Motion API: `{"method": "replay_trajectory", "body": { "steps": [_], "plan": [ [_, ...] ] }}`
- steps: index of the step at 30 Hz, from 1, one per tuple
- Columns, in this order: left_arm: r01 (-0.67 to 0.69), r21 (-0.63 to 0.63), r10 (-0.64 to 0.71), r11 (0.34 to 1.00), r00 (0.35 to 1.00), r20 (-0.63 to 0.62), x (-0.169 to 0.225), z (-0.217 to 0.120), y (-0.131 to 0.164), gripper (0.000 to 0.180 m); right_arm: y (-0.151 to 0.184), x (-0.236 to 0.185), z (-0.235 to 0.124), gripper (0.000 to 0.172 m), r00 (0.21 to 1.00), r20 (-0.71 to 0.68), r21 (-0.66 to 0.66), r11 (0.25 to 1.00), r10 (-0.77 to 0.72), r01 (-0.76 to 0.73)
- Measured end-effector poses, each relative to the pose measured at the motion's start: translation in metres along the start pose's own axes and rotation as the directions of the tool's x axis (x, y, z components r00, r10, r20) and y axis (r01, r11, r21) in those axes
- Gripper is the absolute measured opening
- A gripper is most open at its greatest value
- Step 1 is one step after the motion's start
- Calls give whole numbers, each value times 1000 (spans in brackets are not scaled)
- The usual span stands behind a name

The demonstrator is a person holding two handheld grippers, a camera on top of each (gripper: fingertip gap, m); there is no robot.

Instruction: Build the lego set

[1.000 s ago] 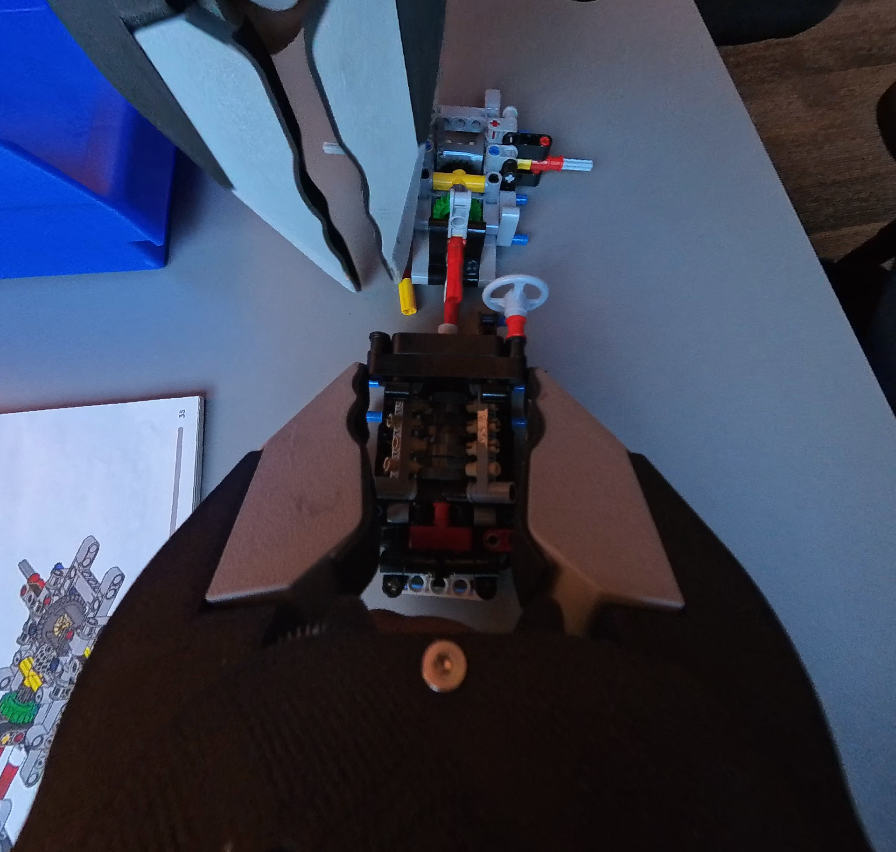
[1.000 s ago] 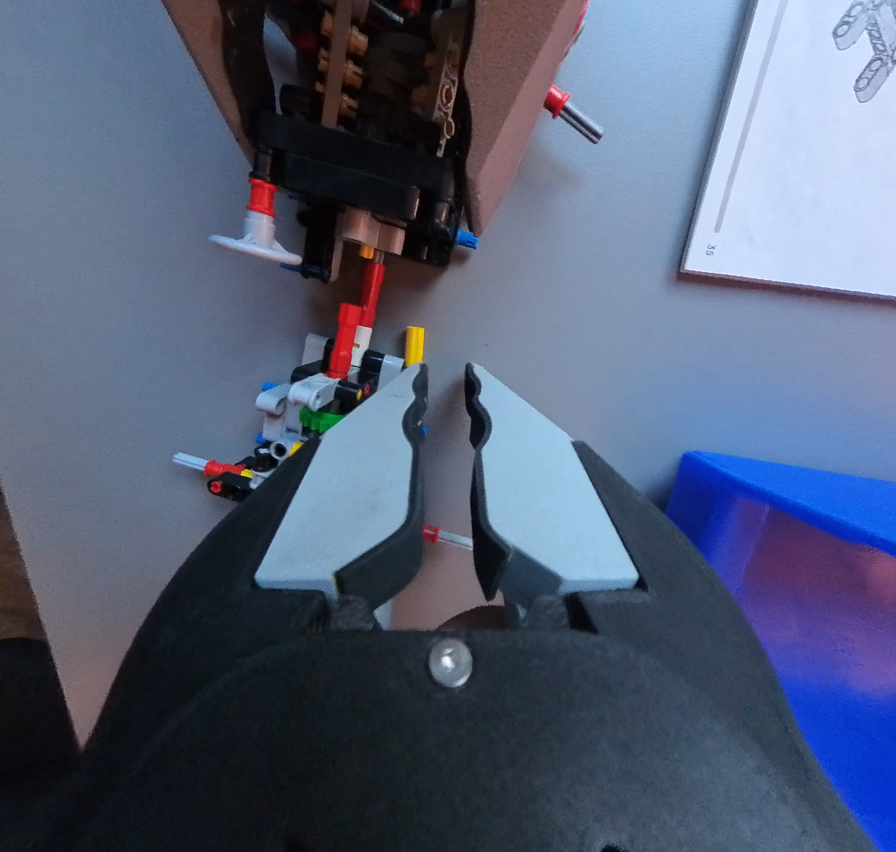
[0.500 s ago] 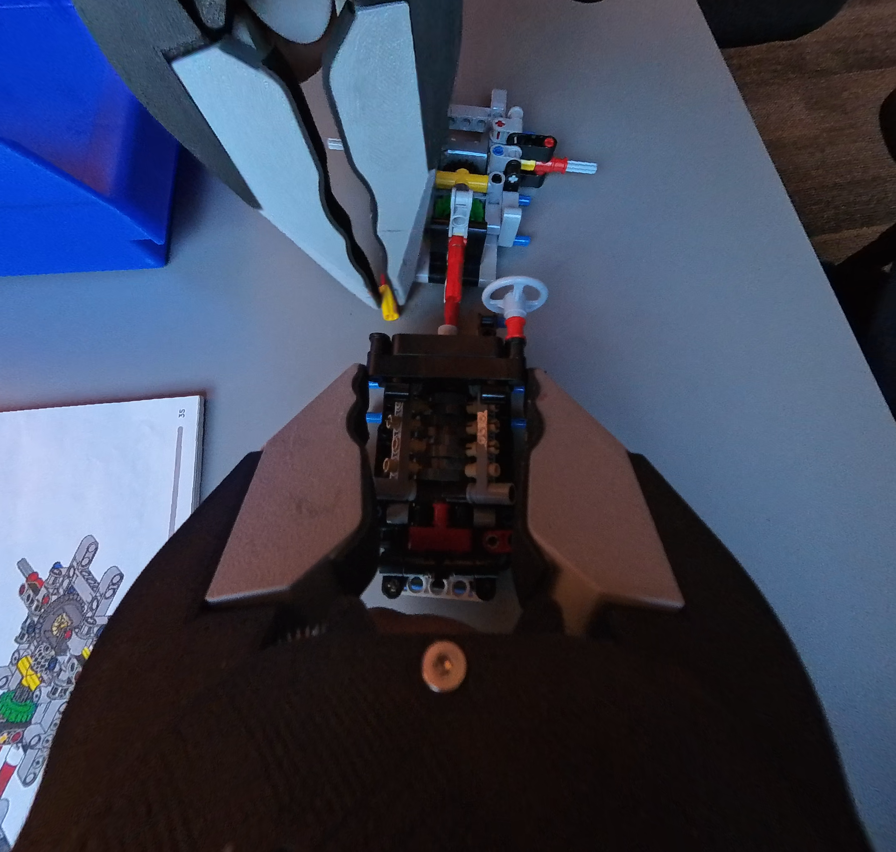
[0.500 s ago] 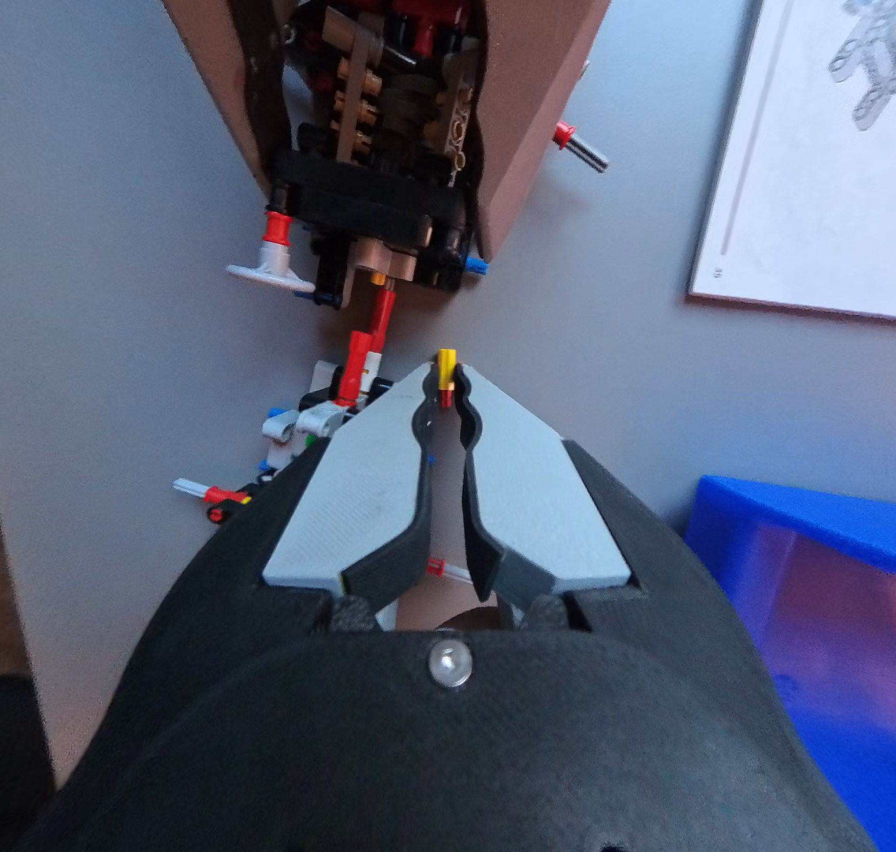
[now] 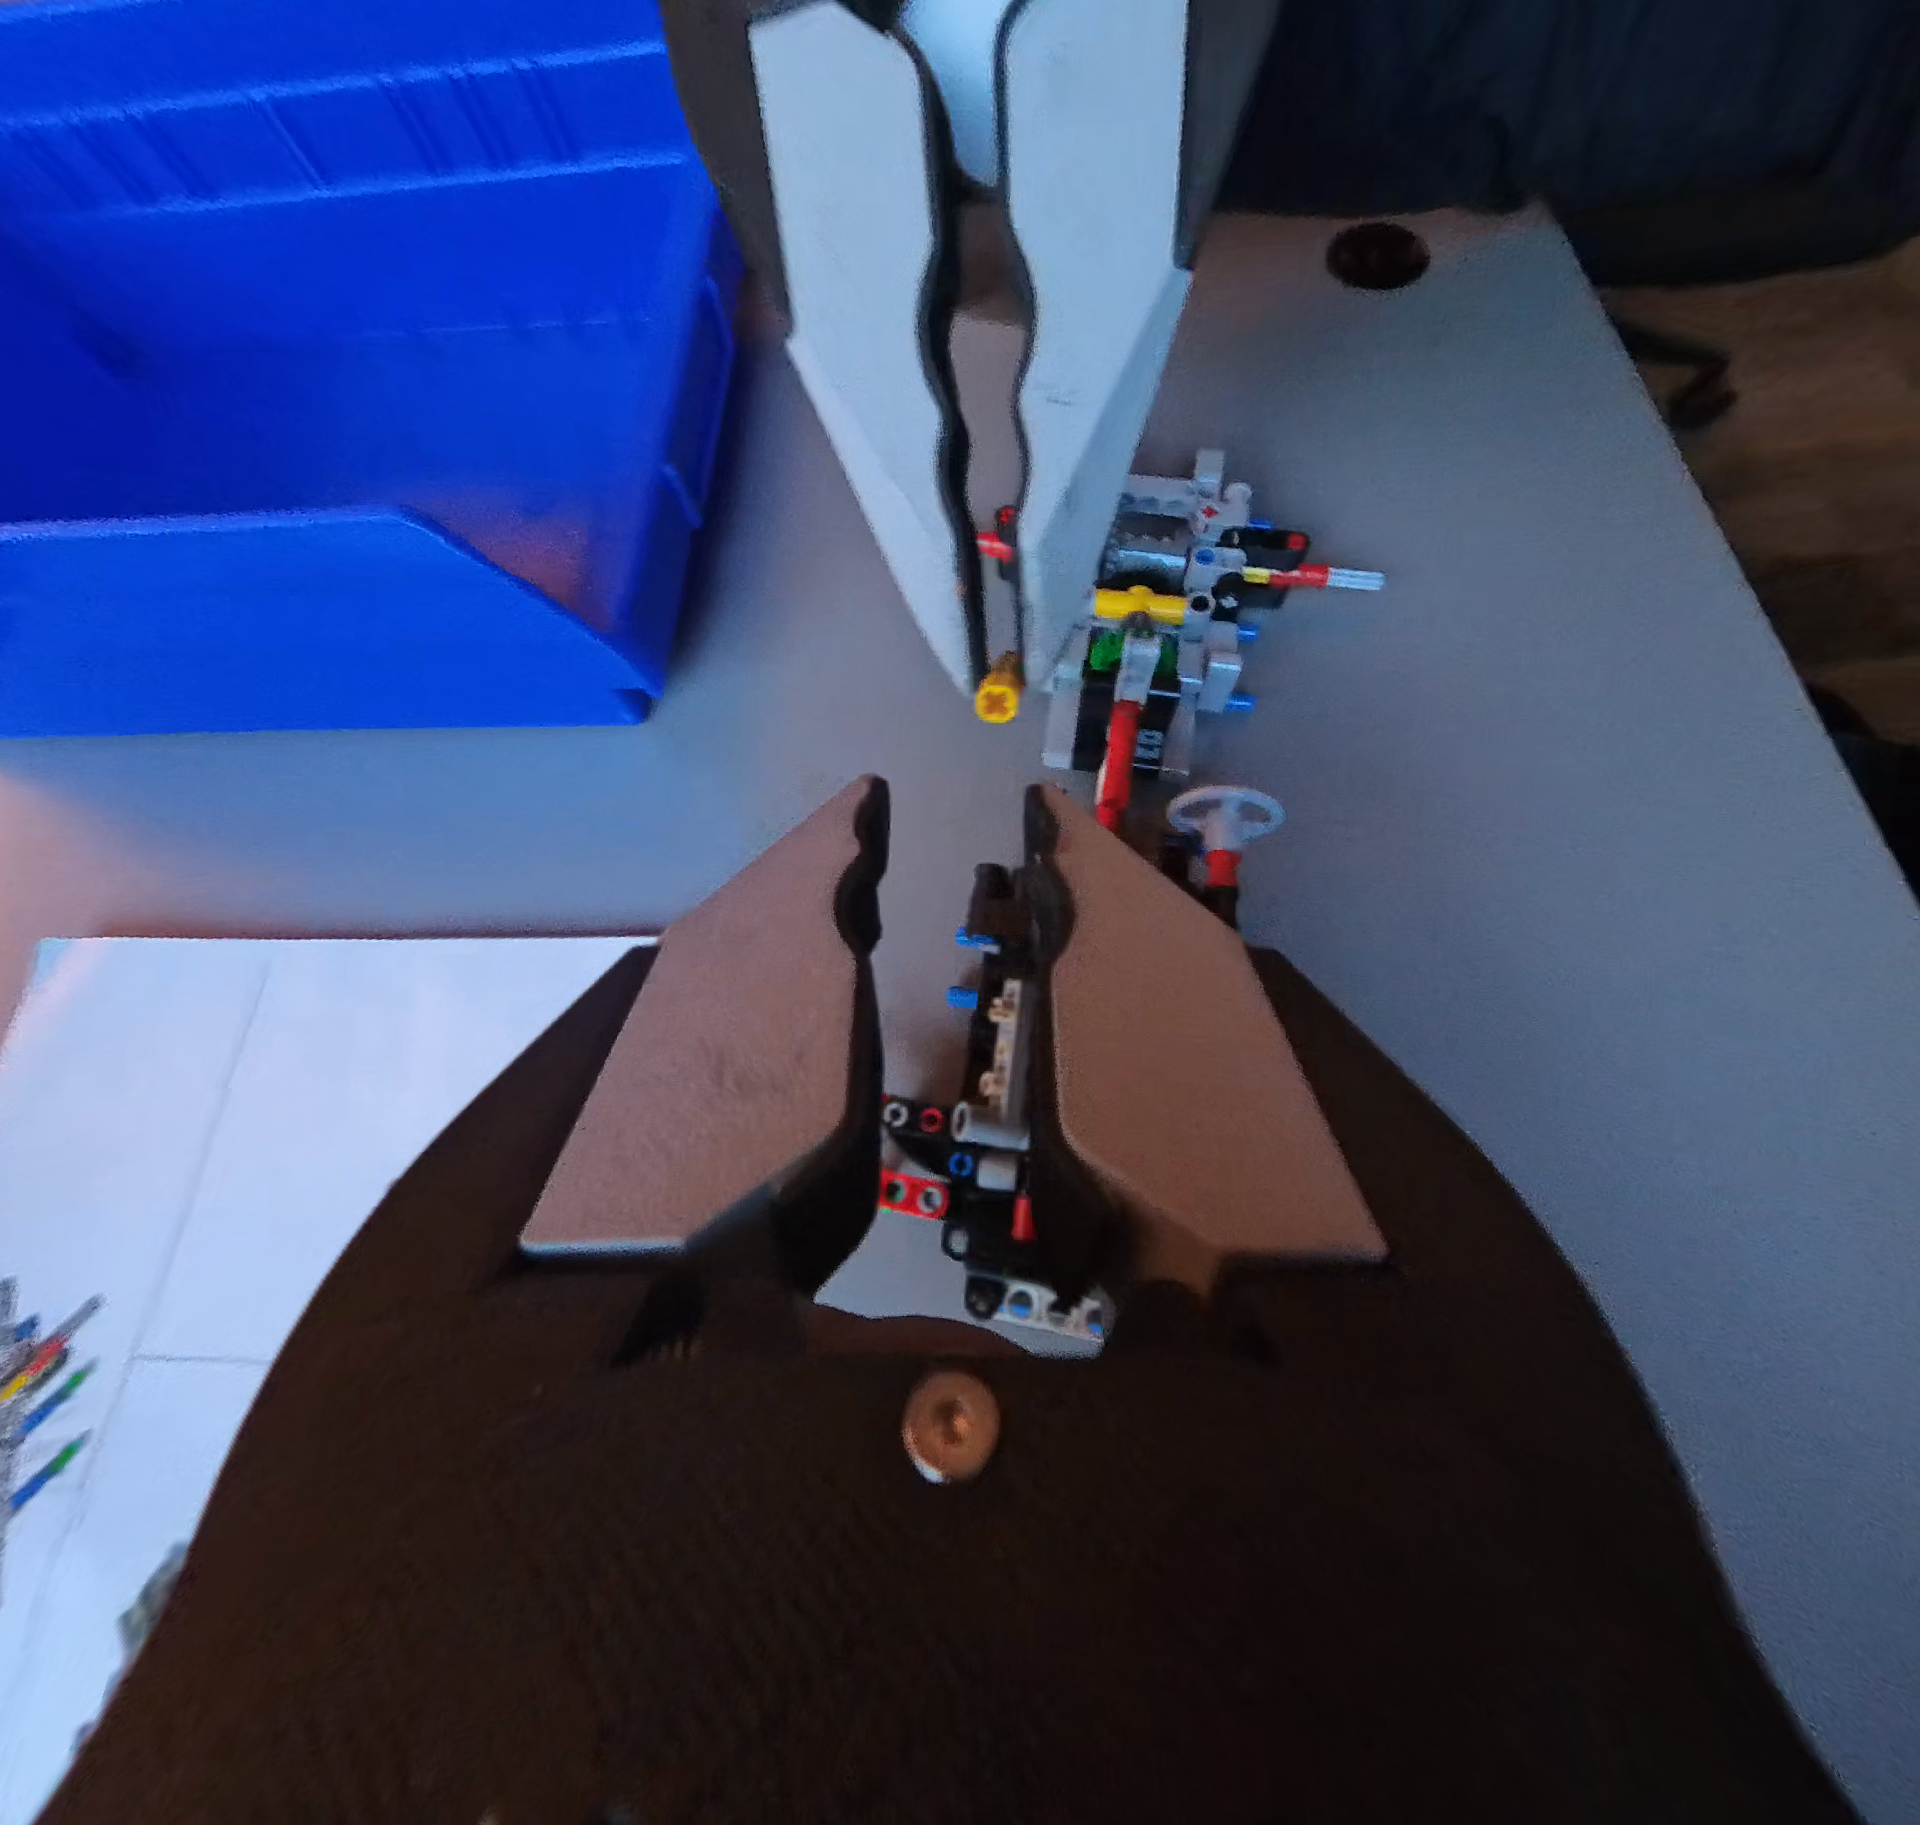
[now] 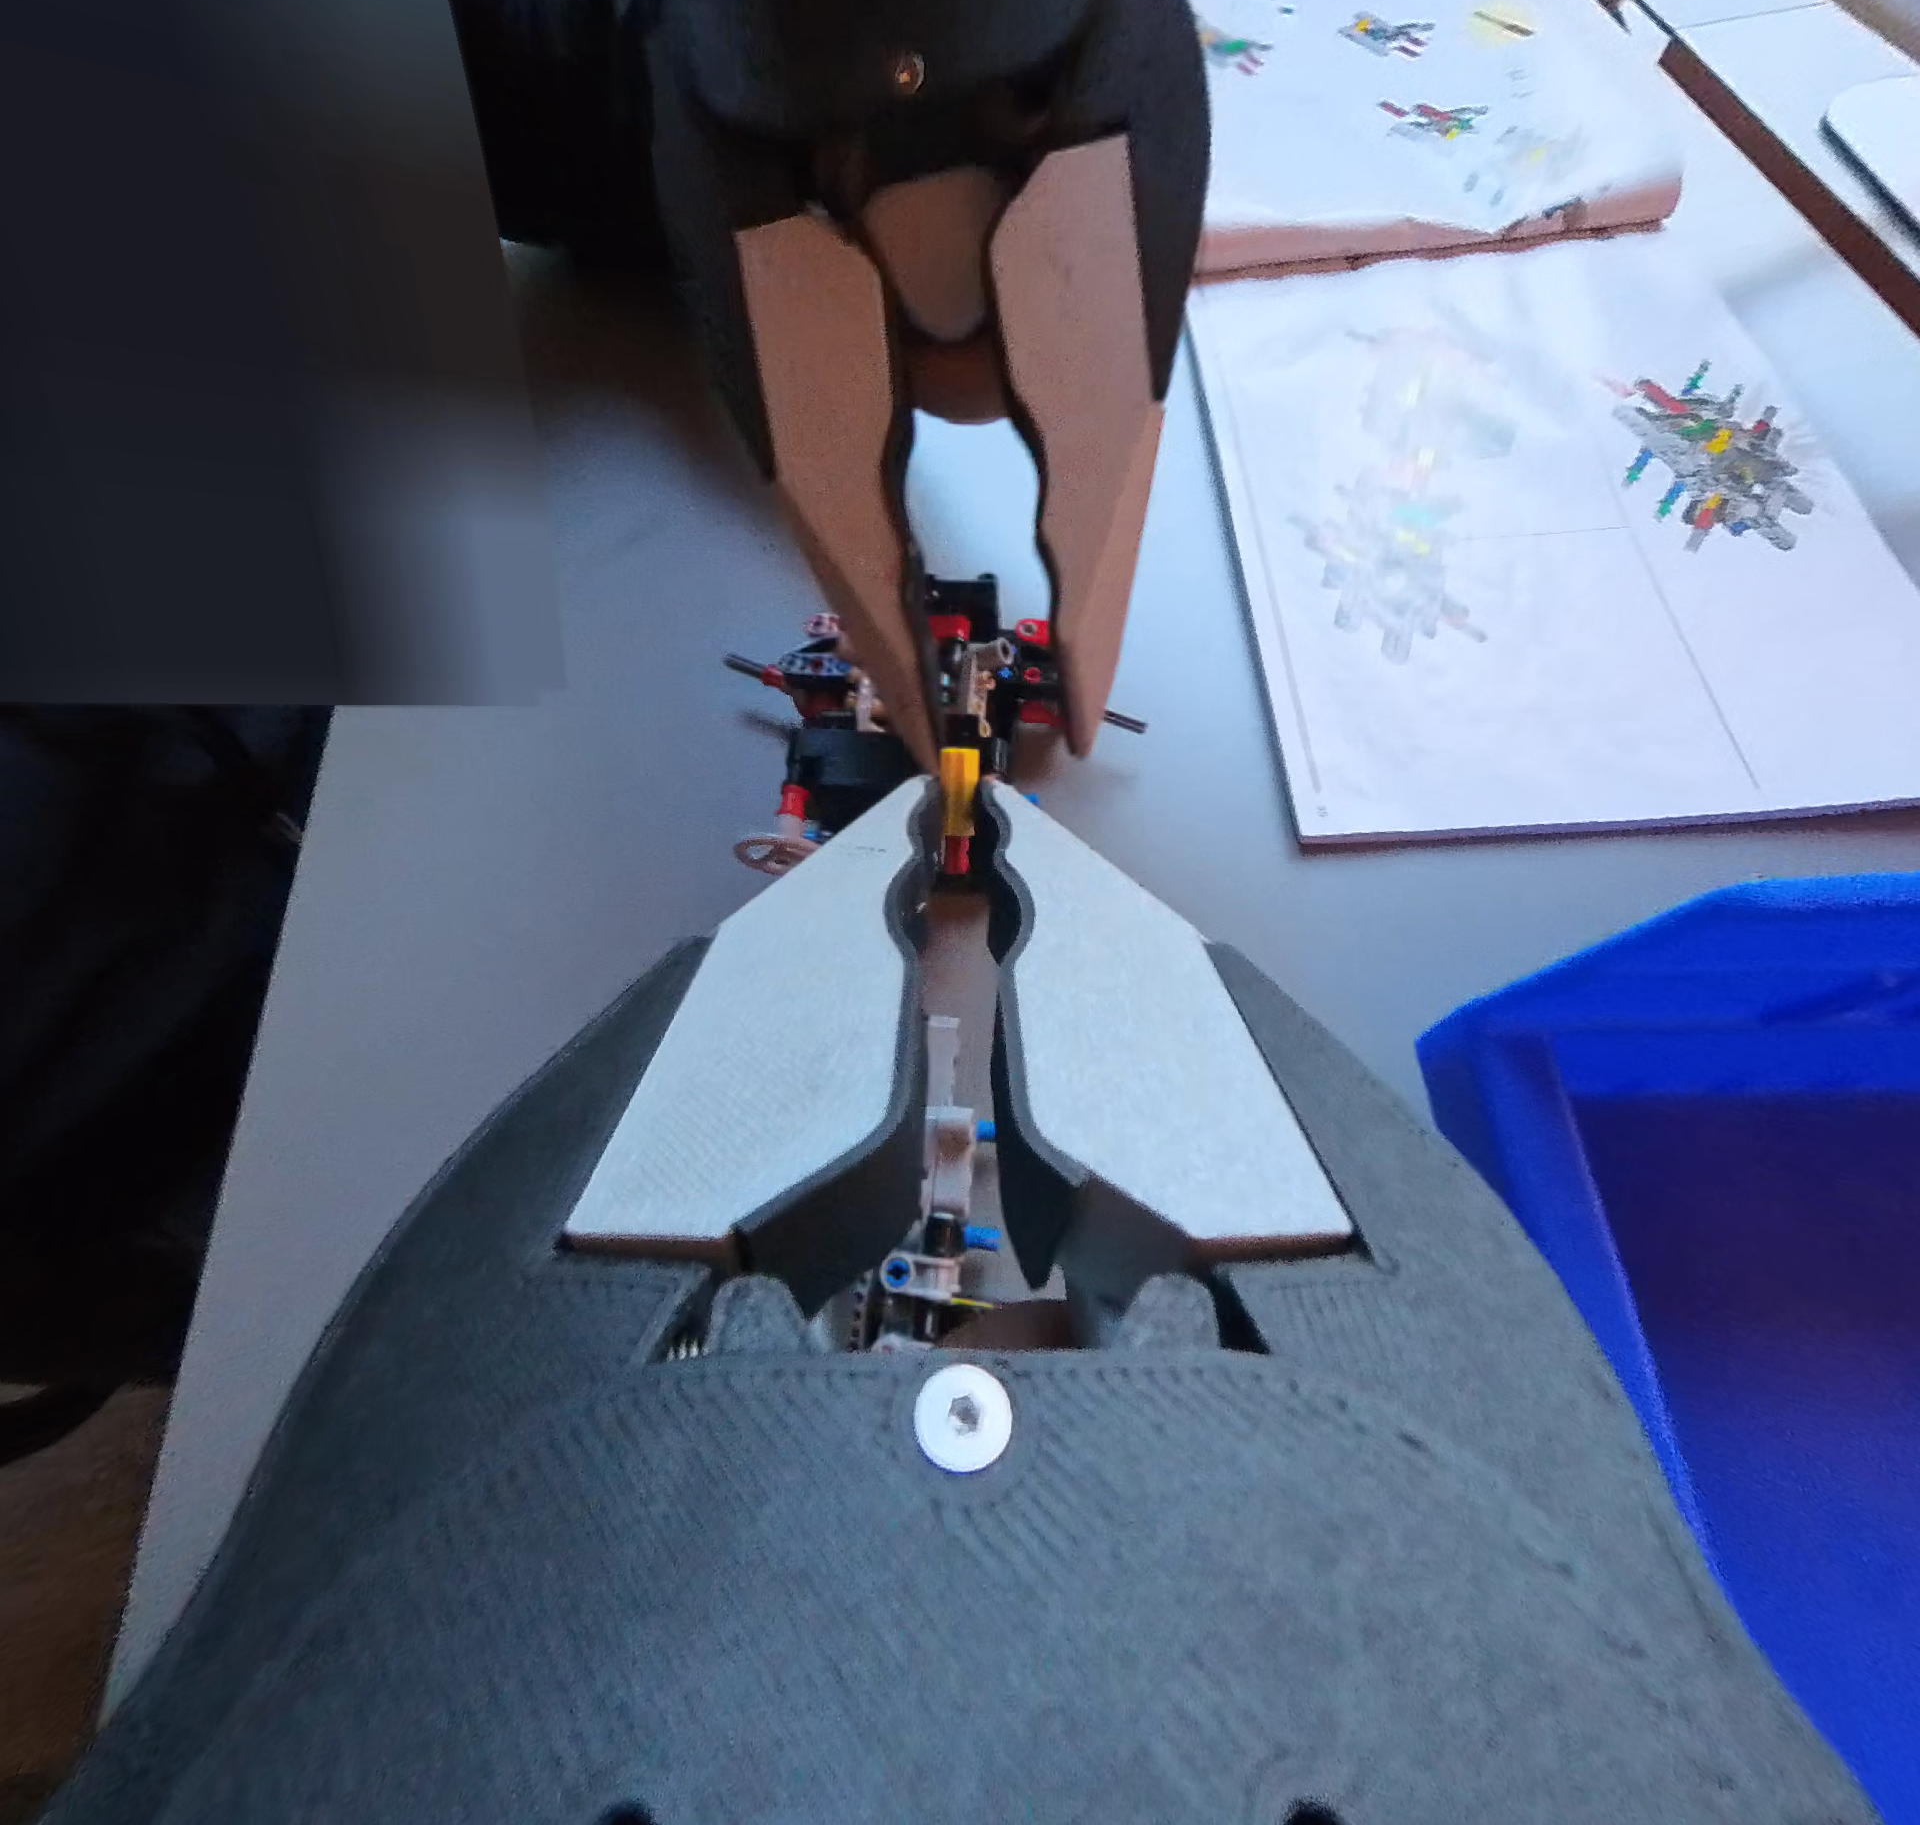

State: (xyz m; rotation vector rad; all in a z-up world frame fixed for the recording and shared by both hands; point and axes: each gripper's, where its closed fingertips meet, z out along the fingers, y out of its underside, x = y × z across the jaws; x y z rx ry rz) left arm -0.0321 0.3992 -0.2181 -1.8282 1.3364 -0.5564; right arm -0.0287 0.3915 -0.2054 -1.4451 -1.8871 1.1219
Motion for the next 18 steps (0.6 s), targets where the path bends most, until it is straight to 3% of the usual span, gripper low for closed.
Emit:
{"method": "replay_trajectory", "body": {
  "steps": [1, 6, 9, 11, 14, 18],
  "plan": [
    [10, 6, -10, 1000, 1000, -18, 3, 2, 0, 23, 2, 2, 1, 3, 1000, -22, -15, 1000, -8, 8],
    [192, 63, -183, 979, 975, -126, 7, 5, -7, 14, 4, 3, 7, 3, 994, -91, -35, 998, -64, 61],
    [210, 23, -207, 977, 973, -103, 1, 12, 4, 10, -1, 6, 6, 3, 975, -173, -38, 990, -137, 132],
    [221, 53, -211, 974, 965, -155, 8, 9, -1, 7, 2, 8, 7, 3, 951, -237, -73, 980, -200, 188],
    [260, 61, -245, 964, 952, -183, 7, 5, -4, 17, 4, 9, 9, 3, 918, -292, -112, 963, -268, 245],
    [290, 78, -271, 954, 944, -188, 4, 9, -4, 2, 2, 13, 6, 3, 876, -350, -159, 942, -332, 294]
  ]
}}
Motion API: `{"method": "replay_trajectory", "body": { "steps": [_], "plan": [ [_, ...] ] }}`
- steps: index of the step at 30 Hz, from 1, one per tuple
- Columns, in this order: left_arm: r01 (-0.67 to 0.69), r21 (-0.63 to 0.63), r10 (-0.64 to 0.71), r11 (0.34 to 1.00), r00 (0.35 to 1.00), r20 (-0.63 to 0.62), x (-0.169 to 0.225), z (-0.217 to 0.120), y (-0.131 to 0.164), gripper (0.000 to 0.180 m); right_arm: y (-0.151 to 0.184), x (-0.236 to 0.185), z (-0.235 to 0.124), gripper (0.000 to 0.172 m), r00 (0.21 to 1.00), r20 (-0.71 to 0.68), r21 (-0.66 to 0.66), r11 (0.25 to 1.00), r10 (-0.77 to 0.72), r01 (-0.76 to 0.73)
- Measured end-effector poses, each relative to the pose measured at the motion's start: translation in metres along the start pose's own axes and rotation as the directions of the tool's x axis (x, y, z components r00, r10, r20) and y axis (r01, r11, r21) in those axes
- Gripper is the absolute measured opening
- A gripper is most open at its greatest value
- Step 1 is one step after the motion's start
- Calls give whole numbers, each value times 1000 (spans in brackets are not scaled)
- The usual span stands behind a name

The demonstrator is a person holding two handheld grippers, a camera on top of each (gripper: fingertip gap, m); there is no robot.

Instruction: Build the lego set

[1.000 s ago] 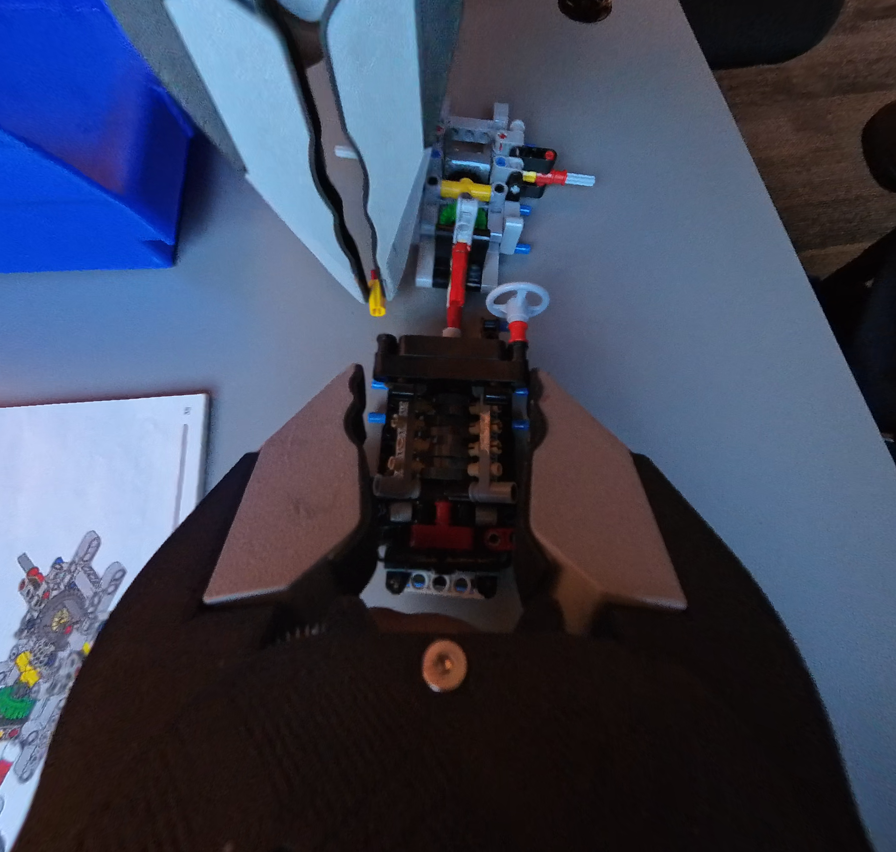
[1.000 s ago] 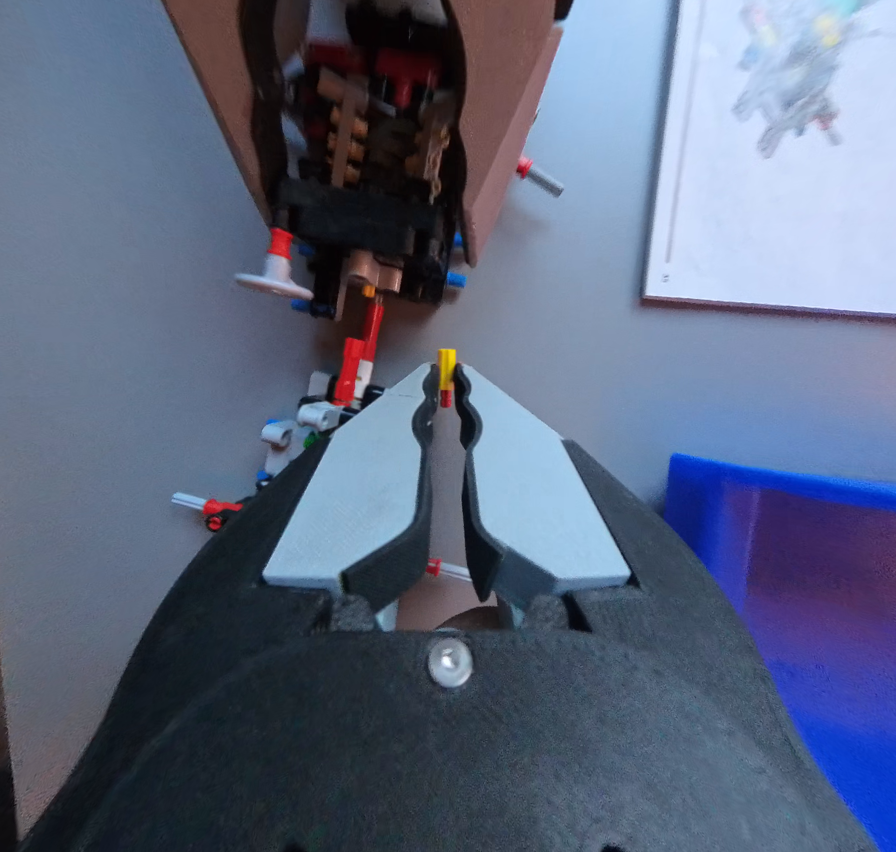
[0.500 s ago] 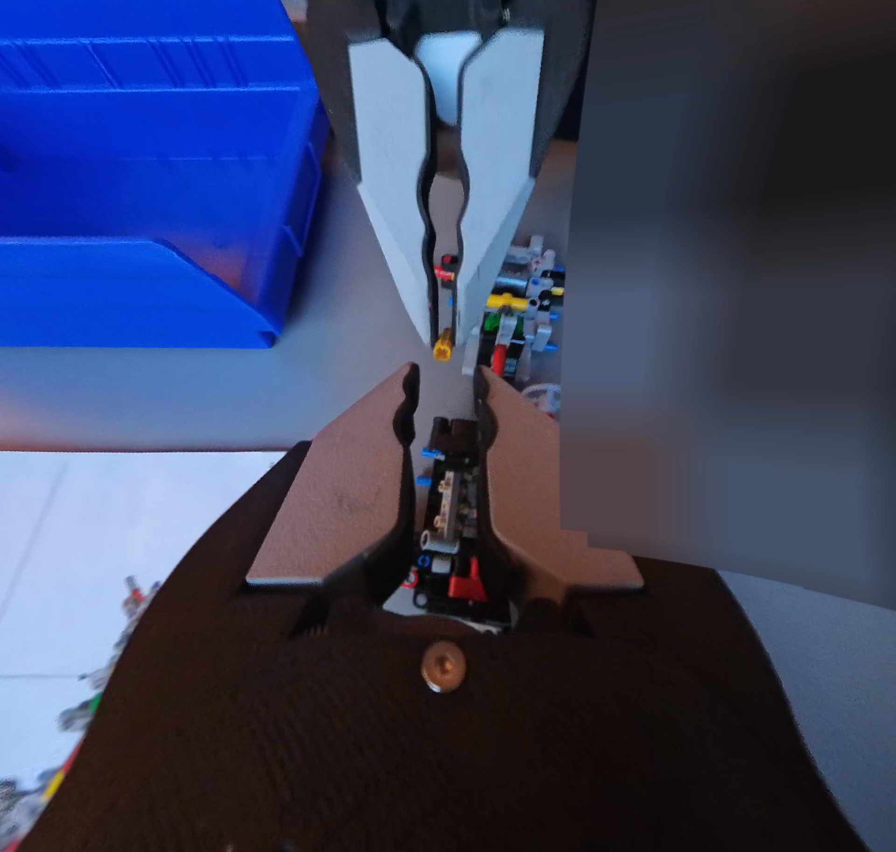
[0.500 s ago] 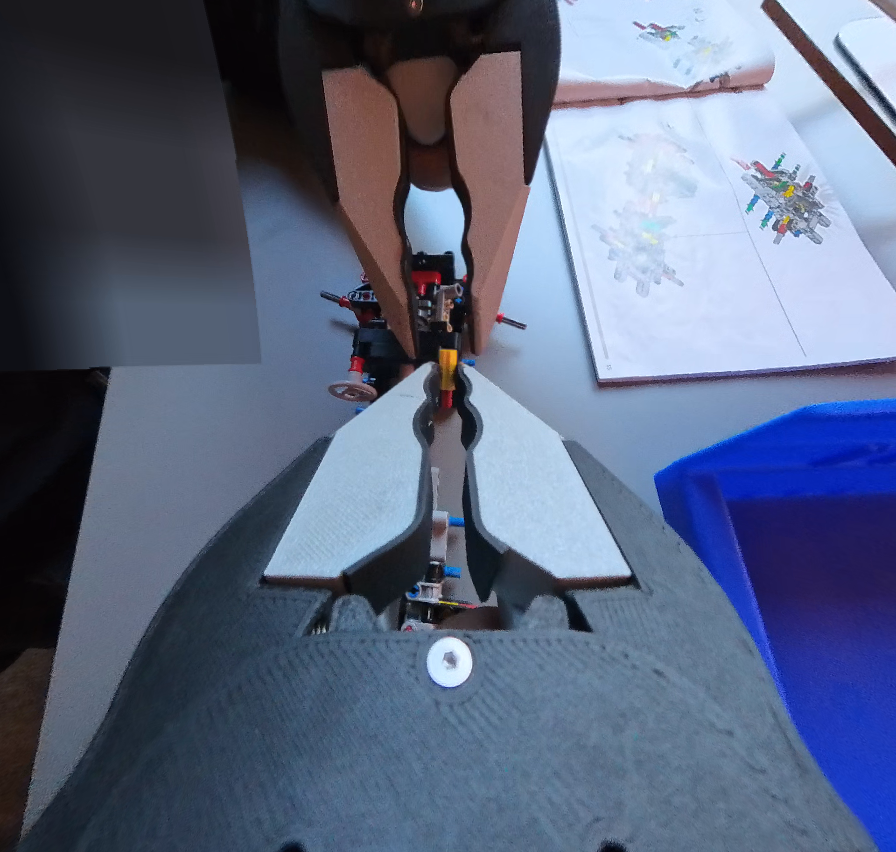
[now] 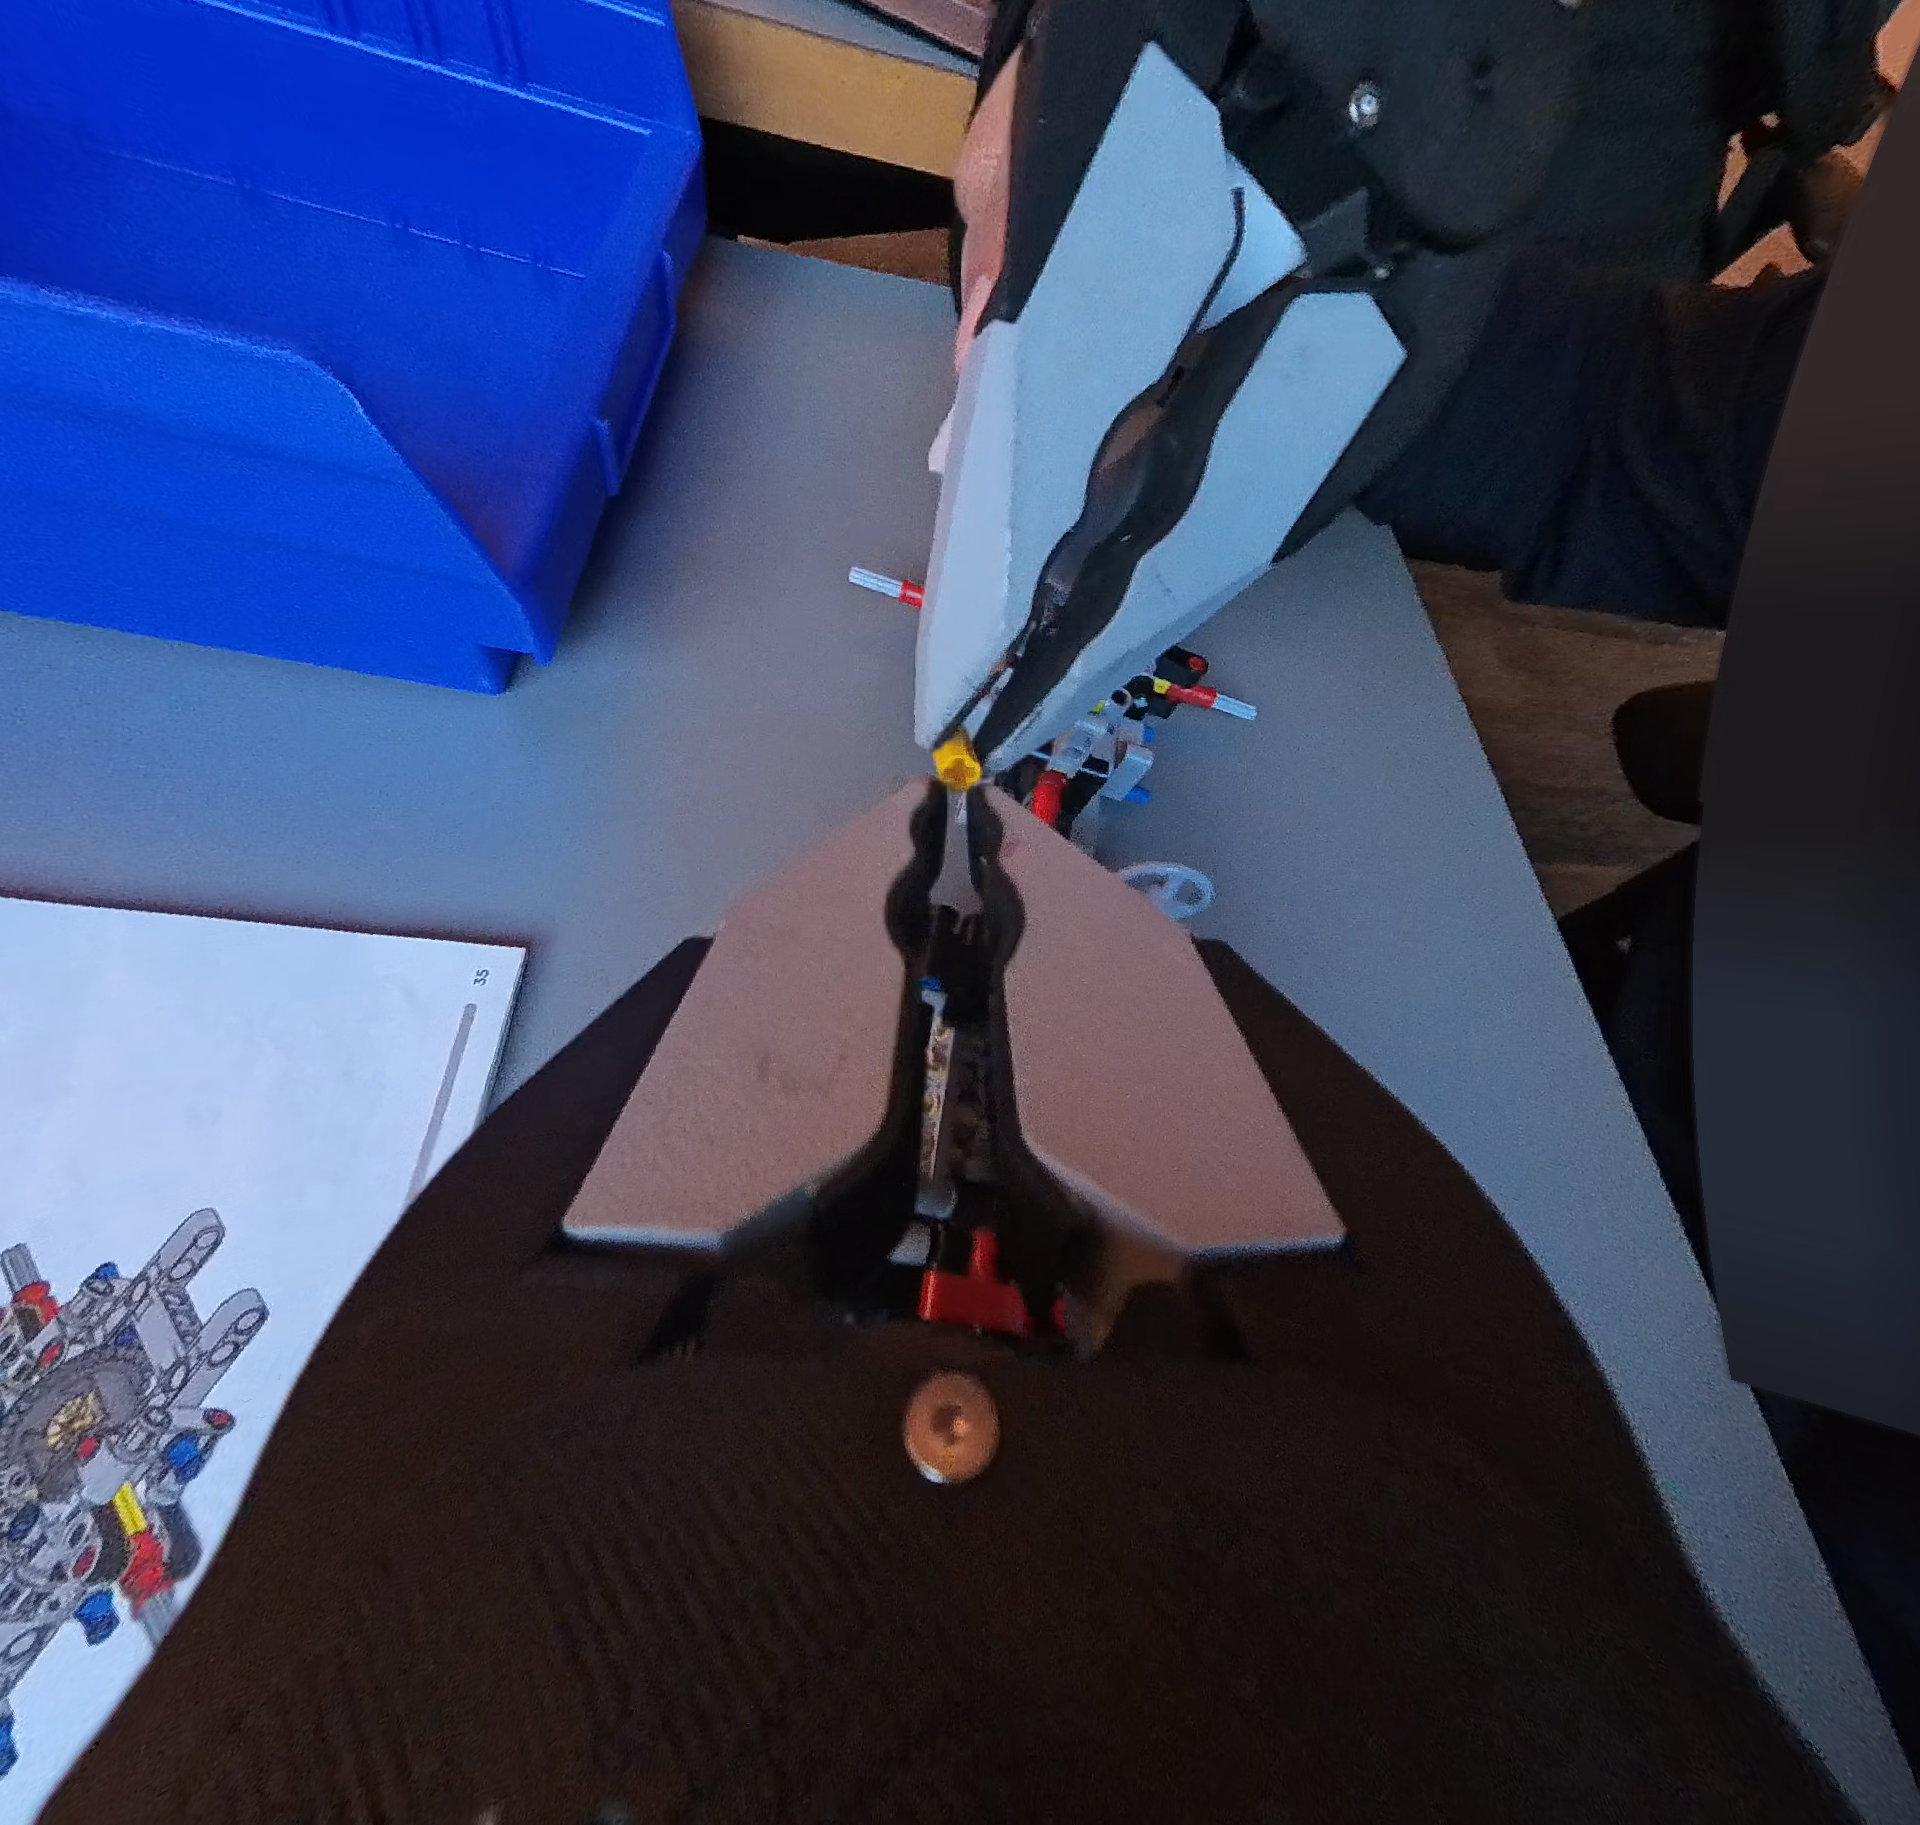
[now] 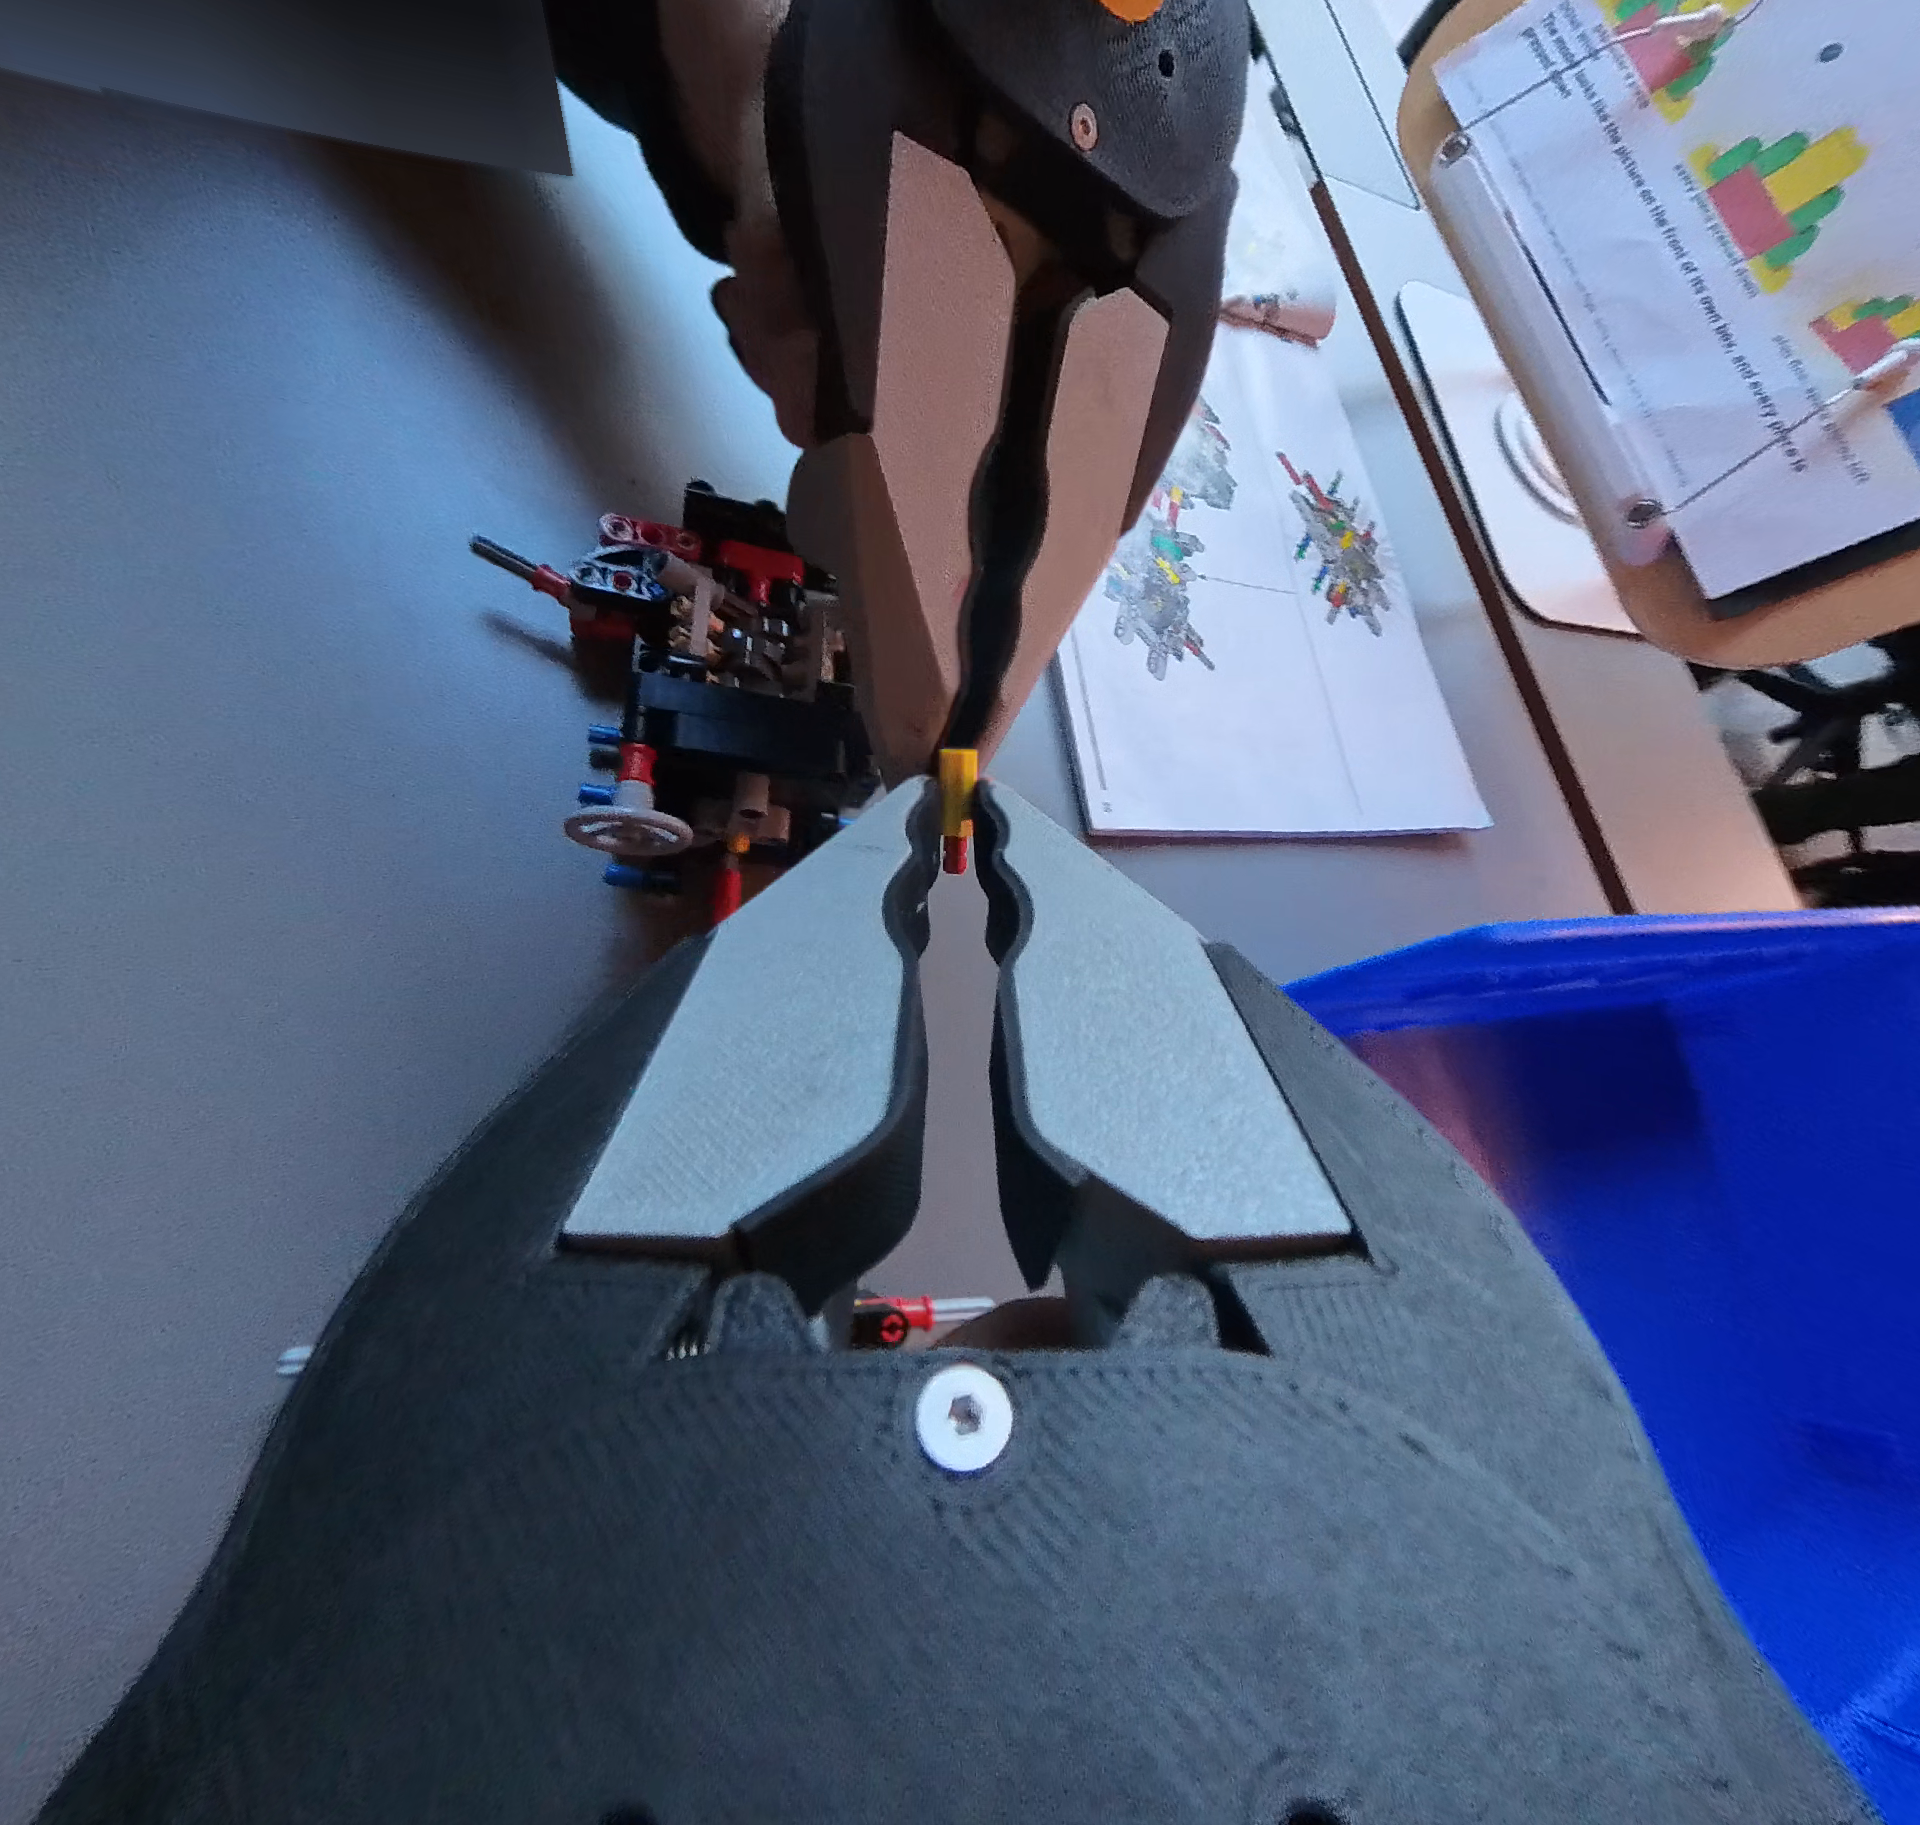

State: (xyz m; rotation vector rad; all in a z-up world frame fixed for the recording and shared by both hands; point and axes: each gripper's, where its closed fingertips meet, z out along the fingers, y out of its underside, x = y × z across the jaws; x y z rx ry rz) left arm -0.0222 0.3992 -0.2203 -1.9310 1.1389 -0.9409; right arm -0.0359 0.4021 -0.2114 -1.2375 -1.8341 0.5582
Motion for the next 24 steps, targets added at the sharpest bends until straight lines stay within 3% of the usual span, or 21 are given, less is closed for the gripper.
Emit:
{"method": "replay_trajectory", "body": {
  "steps": [3, 5, 12, 15, 17, 24],
  "plan": [
    [10, -5, -10, 1000, 1000, -9, 0, 2, 2, 2, 4, -1, 3, 3, 998, -36, -45, 997, -59, 57],
    [48, 0, -48, 999, 998, -45, 4, 3, 1, 18, 7, -3, 4, 3, 995, -46, -67, 994, -86, 82],
    [47, 5, -47, 999, 999, 21, -6, 6, 0, 3, 8, 4, 2, 3, 986, -109, -95, 989, -127, 117],
    [92, 19, -91, 996, 995, -43, -1, 5, 0, 3, 7, 2, 1, 3, 978, -119, -104, 982, -170, 158],
    [162, 24, -158, 987, 982, -102, 1, 4, -2, 15, 7, 2, 1, 3, 973, -132, -119, 977, -192, 177],
    [250, 64, -241, 966, 963, -124, -3, 4, -6, 13, 11, 9, 2, 3, 931, -211, -199, 946, -297, 257]
  ]
}}
